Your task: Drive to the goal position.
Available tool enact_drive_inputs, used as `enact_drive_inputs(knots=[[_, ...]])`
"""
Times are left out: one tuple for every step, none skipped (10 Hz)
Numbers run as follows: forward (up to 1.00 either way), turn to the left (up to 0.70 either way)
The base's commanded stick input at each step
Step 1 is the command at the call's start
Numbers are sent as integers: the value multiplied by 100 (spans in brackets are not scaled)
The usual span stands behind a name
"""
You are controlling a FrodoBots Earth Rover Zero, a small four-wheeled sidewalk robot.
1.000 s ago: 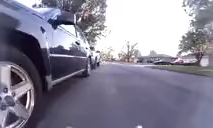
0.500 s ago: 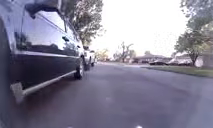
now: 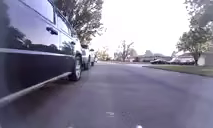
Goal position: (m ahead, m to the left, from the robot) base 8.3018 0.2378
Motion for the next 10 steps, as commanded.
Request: enact_drive_inputs(knots=[[100,0],[100,0],[100,0],[100,0],[100,0],[100,0],[100,0],[100,0],[100,0],[100,0]])
